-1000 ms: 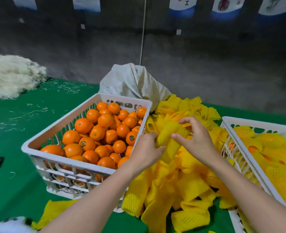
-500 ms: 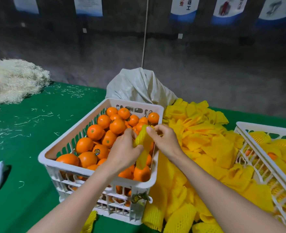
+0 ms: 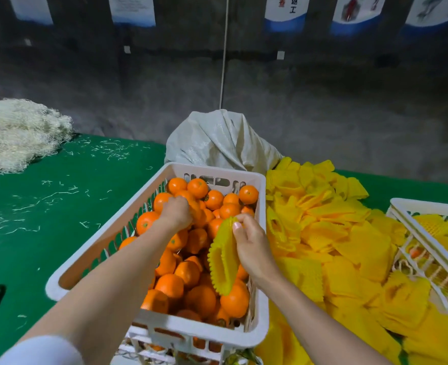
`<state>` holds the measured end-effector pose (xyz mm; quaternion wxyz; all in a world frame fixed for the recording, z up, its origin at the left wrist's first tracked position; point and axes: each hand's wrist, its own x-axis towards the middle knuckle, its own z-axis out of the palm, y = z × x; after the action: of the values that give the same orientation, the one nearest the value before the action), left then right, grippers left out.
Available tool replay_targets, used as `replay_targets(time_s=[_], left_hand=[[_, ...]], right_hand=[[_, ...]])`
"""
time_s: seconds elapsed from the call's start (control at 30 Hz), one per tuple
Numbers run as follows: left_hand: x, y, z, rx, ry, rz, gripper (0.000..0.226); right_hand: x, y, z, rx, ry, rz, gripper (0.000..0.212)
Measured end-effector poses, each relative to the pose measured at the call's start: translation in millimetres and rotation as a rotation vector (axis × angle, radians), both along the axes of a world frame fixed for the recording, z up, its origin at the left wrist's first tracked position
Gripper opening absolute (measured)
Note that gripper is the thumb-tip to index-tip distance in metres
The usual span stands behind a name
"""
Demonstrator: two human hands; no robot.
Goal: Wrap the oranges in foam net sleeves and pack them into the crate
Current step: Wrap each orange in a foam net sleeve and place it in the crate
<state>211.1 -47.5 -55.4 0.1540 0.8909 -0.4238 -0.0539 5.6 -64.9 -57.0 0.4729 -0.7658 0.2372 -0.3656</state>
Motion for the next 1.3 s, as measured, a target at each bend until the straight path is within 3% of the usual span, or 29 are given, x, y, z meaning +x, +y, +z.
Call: replay_targets(time_s=[0.1, 0.27, 0.4, 0.5, 0.63, 0.73, 0.77, 0.83, 0.9, 1.0, 1.2, 1.3], left_hand=[[12.8, -11.4, -26.6, 0.019, 0.054, 0.069, 0.070], [18.1, -14.7, -49.3, -0.193, 0.011, 0.074, 0.069], [5.3, -17.0, -35.1, -0.404, 0.205, 0.099, 0.075], [-16.2, -17.0, -5.1, -0.569, 0.469, 0.067, 0.065], [-60.8, 2.8, 32.7, -0.761, 1.107, -0.040, 0.036], [-95.2, 22.7, 44.7, -0.801, 1.337, -0.074, 0.025], [-107.1, 28.2, 46.6, -0.810, 1.409, -0.086, 0.027], [-131.0, 37.1, 50.1, -0.832, 1.521, -0.116, 0.051], [-156.0, 42.7, 54.2, -0.866, 1.564, -0.166, 0.058], [-192.6, 44.0, 54.0, -0.897, 1.552, -0.168, 0.047], [-249.8, 45.2, 39.3, -0.987, 1.611, -0.215, 0.061], [-271.5, 45.7, 32.7, -0.980, 1.648, -0.297, 0.050]], right_hand=[[1.1, 1.1, -1.7, -0.058, 0.052, 0.040, 0.018], [1.9, 0.6, 0.9, -0.049, 0.051, 0.045, 0.015], [1.5, 1.5, 1.5, -0.044, 0.074, 0.040, 0.015], [1.0, 3.0, 4.3, -0.008, 0.049, 0.037, 0.017], [-4.8, 7.7, 13.5, 0.072, -0.006, 0.060, 0.018], [-24.3, 11.3, 23.6, 0.113, -0.093, 0.115, 0.020], [-33.5, 12.1, 27.6, 0.129, -0.125, 0.140, 0.023], [-52.2, 12.9, 36.1, 0.203, -0.199, 0.189, 0.026], [-68.5, 15.1, 42.0, 0.290, -0.271, 0.227, 0.025], [-90.7, 19.9, 43.5, 0.313, -0.323, 0.199, 0.026], [-146.0, 16.2, 27.4, 0.003, -0.307, -0.146, 0.018], [-169.2, 9.2, 28.6, -0.073, -0.321, -0.291, 0.020]])
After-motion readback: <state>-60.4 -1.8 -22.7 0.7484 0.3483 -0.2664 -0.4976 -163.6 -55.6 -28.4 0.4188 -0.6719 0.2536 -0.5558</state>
